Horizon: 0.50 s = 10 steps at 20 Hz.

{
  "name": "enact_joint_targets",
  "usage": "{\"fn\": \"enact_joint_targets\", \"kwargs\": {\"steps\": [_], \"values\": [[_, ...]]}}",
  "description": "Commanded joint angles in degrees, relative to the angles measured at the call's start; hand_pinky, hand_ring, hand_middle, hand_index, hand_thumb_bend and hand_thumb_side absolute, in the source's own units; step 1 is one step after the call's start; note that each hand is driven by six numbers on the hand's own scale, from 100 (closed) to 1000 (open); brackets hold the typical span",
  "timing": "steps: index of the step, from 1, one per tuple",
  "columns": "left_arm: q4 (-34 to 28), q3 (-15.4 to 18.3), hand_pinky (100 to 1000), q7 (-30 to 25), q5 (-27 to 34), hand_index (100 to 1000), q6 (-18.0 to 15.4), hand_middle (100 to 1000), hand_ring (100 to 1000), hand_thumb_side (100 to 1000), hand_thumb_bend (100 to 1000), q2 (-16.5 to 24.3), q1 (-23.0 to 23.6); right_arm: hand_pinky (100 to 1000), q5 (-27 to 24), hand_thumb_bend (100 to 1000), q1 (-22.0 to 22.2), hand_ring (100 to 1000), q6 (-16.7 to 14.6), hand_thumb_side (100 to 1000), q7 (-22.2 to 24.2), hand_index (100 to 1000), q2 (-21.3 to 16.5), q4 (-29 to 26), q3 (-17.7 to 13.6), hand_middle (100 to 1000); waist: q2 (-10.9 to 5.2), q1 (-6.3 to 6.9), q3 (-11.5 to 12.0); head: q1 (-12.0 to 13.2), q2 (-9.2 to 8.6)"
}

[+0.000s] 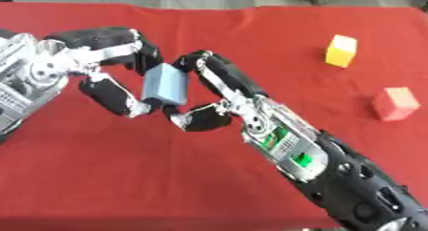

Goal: Pick up the objects with one hand, pass them to the other hand, and then place them into the box on the other side of the table.

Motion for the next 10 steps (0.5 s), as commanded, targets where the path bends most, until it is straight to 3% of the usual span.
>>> {"fn": "enact_joint_targets", "kwargs": {"steps": [1, 4, 10], "values": [[0.0, 0.9, 654, 1.1, -1.0, 446, 0.0, 480, 594, 100, 137, 0.3, -1.1, 786, -0.5, 115, -0.5, 809, -2.2, 159, 0.4, 676, -0.1, -1.0, 0.7, 566, -0.82, 0.13, -0.1, -0.1, 0.02], [0.0, 0.9, 652, 1.4, -1.6, 437, -0.1, 468, 587, 100, 172, 0.3, -1.1, 790, 0.5, 147, -0.4, 838, -4.2, 236, 0.8, 740, -0.2, -0.6, 0.6, 620, -0.81, 0.13, -0.1, -0.1, -0.03], [0.2, 1.0, 645, 1.4, -2.7, 425, -0.3, 449, 577, 100, 212, 0.2, -1.0, 806, 3.2, 100, -0.3, 885, -7.2, 404, 1.2, 840, -0.2, 0.2, 0.4, 693, -0.80, 0.11, -0.1, -0.1, -0.06]]}}
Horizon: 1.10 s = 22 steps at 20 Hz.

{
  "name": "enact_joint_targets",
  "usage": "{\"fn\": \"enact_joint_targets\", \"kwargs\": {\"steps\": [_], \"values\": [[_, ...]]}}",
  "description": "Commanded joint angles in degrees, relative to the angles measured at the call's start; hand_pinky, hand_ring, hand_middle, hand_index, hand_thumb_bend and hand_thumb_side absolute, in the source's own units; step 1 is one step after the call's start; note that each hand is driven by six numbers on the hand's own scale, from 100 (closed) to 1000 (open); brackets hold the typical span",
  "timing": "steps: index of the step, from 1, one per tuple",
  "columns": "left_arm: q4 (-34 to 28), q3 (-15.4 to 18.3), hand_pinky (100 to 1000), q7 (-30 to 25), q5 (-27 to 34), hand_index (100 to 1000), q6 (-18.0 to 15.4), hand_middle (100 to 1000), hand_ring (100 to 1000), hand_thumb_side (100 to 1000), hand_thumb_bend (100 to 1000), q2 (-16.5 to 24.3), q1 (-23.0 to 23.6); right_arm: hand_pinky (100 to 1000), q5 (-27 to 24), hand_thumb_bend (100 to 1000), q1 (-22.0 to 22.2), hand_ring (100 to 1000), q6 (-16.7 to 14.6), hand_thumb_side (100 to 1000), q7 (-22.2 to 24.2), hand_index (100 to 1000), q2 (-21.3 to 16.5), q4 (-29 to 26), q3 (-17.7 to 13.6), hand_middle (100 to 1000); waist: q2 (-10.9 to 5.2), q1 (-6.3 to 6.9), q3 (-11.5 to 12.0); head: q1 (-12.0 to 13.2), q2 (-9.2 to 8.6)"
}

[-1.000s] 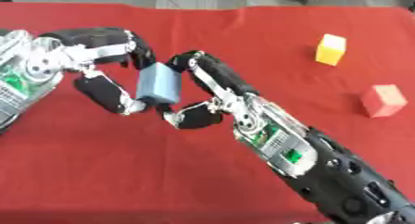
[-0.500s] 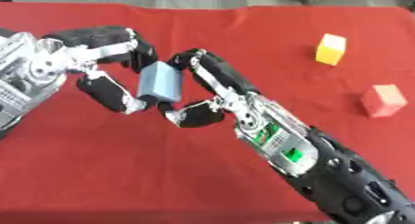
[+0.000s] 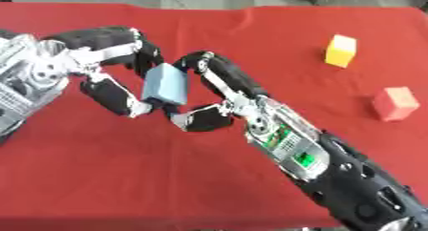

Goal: Pick up the objects with one hand, pass them to the other hand, and then place them into the box on the other side of the table.

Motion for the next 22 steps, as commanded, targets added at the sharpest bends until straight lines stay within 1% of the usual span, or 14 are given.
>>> {"fn": "enact_joint_targets", "kwargs": {"steps": [1, 12, 15, 17, 19, 20, 21, 22], "values": [[0.2, 1.1, 643, 0.6, -1.8, 423, 0.1, 445, 575, 100, 221, 0.3, -1.1, 807, 1.1, 100, -0.6, 887, -1.7, 410, 0.4, 846, 0.3, -1.3, 0.7, 698, -0.82, 0.11, 0.0, -0.1, -0.06], [0.1, 1.3, 628, -0.8, -4.8, 410, 0.7, 426, 564, 100, 286, 0.3, -0.8, 809, 2.5, 100, -0.5, 892, -2.2, 405, 0.2, 859, 0.0, -1.0, 0.9, 710, -0.95, 0.08, -0.1, 0.1, -0.26], [0.3, 1.3, 625, -1.4, -6.2, 407, 0.7, 420, 561, 100, 307, 0.3, -0.7, 808, 2.7, 140, -0.5, 894, -2.6, 351, 0.0, 870, 0.0, -0.9, 0.9, 715, -0.96, 0.07, -0.1, 0.1, -0.30], [0.3, 1.4, 624, -1.9, -6.7, 407, 0.7, 419, 561, 100, 311, 0.3, -0.7, 807, 3.0, 193, -0.5, 892, -2.8, 292, -0.2, 869, -0.1, -0.9, 0.8, 706, -0.96, 0.08, -0.2, 0.1, -0.36], [0.3, 1.4, 625, -2.3, -6.9, 407, 0.7, 419, 562, 100, 312, 0.3, -0.7, 808, 3.3, 314, -0.5, 891, -3.0, 154, -0.3, 863, -0.1, -0.9, 0.8, 687, -0.96, 0.10, -0.2, 0.0, -0.39], [0.2, 1.4, 625, -2.4, -7.0, 407, 0.7, 419, 562, 100, 312, 0.3, -0.7, 809, 3.4, 377, -0.5, 890, -3.1, 100, -0.2, 860, -0.1, -0.9, 0.8, 681, -0.96, 0.11, -0.2, 0.0, -0.38], [0.2, 1.4, 625, -2.5, -7.1, 407, 0.7, 419, 562, 100, 313, 0.3, -0.7, 811, 3.4, 456, -0.5, 889, -3.3, 100, 0.0, 855, 0.0, -0.9, 0.8, 674, -0.96, 0.12, -0.1, 0.0, -0.38], [0.2, 1.4, 625, -2.6, -7.1, 407, 0.7, 419, 562, 100, 313, 0.3, -0.7, 812, 3.5, 510, -0.5, 888, -3.5, 100, 0.2, 853, 0.0, -0.8, 0.8, 669, -0.96, 0.14, -0.1, 0.0, -0.36]]}}
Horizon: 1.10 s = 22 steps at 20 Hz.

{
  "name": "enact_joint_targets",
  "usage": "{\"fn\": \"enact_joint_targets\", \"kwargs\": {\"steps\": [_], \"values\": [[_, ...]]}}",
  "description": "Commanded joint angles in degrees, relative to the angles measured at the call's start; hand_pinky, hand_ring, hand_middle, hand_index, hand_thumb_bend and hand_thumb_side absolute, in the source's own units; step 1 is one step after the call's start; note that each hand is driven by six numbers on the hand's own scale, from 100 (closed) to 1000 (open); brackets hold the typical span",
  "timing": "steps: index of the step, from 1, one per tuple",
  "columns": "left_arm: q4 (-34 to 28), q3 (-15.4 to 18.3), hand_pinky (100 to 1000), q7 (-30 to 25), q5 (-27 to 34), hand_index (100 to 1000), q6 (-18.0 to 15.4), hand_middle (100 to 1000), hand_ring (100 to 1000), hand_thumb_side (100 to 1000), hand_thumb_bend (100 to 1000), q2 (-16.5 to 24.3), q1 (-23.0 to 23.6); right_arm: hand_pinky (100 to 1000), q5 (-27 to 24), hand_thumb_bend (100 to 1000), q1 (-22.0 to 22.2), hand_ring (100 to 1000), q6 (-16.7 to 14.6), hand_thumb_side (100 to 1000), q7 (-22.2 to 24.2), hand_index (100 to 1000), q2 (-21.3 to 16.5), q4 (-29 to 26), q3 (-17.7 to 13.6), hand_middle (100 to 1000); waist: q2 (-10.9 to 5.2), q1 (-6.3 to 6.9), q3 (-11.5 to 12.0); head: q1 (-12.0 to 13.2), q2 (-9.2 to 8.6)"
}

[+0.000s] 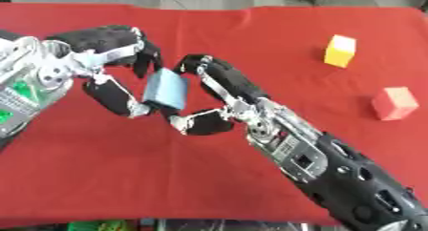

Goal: Pick up the objects with one hand, pass them to the other hand, and then place them into the box on the other side of the table.

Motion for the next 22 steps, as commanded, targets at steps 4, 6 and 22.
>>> {"fn": "enact_joint_targets", "kwargs": {"steps": [4, 6, 22], "values": [[0.7, 1.3, 623, -0.2, -1.1, 404, 0.3, 415, 561, 100, 314, 1.1, -1.0, 817, 0.5, 377, -0.6, 886, -1.5, 100, 1.1, 848, 0.1, -1.4, 0.3, 659, -0.92, 0.23, 0.0, -0.1, -0.30], [0.8, 1.4, 616, 0.2, -0.7, 396, 0.3, 404, 555, 100, 317, 1.0, -0.9, 817, 0.2, 377, -0.6, 887, -1.6, 100, 1.1, 850, 0.1, -1.2, 0.3, 658, -0.89, 0.28, 0.0, -0.2, -0.29], [-1.9, 2.6, 611, -2.5, -3.4, 375, -0.5, 378, 543, 100, 400, 3.2, 0.4, 828, 0.5, 482, -0.6, 901, 3.7, 100, 0.0, 871, -0.1, -1.0, -0.1, 674, -0.86, 0.55, -0.1, -0.5, -0.31]]}}
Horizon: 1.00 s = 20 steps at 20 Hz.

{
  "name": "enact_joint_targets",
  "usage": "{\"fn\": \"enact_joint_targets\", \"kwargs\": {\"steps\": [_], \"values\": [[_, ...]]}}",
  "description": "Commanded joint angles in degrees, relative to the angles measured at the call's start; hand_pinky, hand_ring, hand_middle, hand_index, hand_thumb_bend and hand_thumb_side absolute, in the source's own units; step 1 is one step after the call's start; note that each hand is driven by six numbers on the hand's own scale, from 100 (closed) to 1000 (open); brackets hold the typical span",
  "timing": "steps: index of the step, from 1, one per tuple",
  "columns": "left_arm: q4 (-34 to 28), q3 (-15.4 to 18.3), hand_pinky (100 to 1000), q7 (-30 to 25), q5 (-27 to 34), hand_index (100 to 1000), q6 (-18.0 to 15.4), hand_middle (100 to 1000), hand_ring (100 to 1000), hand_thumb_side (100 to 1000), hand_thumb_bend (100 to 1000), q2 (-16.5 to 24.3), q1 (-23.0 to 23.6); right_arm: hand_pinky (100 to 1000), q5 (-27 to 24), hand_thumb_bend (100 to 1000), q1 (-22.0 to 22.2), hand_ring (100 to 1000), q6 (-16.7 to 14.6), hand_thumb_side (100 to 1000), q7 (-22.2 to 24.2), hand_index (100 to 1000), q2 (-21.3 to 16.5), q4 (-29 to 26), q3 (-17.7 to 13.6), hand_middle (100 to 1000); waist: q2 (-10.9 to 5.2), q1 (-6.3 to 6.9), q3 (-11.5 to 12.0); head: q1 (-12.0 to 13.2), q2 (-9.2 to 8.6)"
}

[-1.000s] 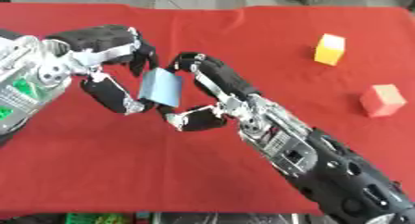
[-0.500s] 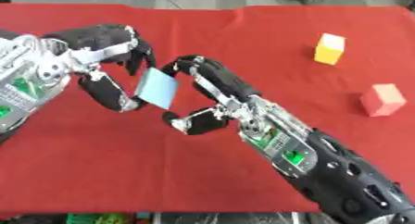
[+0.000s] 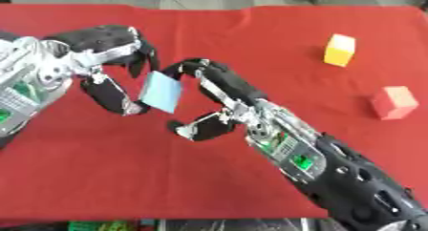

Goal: Pick up the objects with one hand, pass them to the other hand, and then place them into the box on the other side of the table.

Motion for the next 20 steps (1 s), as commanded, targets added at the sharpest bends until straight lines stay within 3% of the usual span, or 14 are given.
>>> {"fn": "enact_joint_targets", "kwargs": {"steps": [1, 10, 14, 20], "values": [[-2.0, 2.0, 610, -0.7, -0.9, 375, 0.1, 378, 543, 100, 397, 2.2, -0.3, 828, 0.5, 479, -0.9, 901, 2.2, 100, -0.9, 871, -0.5, -1.4, -0.4, 674, -0.86, 0.14, 0.0, -0.3, -0.35], [-6.7, 6.9, 600, 1.4, 0.9, 378, 3.2, 382, 539, 100, 357, 7.5, 3.1, 823, -0.3, 443, -0.6, 899, 4.1, 100, -2.0, 869, -1.0, -2.3, -0.3, 675, -0.79, 0.18, 0.1, -0.2, -0.66], [-8.2, 11.0, 598, 5.9, 2.6, 383, 5.8, 389, 541, 100, 318, 11.7, 5.5, 825, -4.4, 128, -0.3, 912, 5.8, 100, -2.6, 847, -1.7, -2.6, -0.3, 684, -0.69, 0.15, 0.1, 1.2, -0.93], [-5.7, 16.7, 600, 14.0, 5.0, 387, 8.3, 380, 542, 100, 307, 17.2, 10.1, 831, -6.3, 100, 0.5, 915, 6.2, 161, -2.8, 839, -3.4, -3.9, -0.8, 711, -0.71, -0.11, -0.1, 4.4, -1.64]]}}
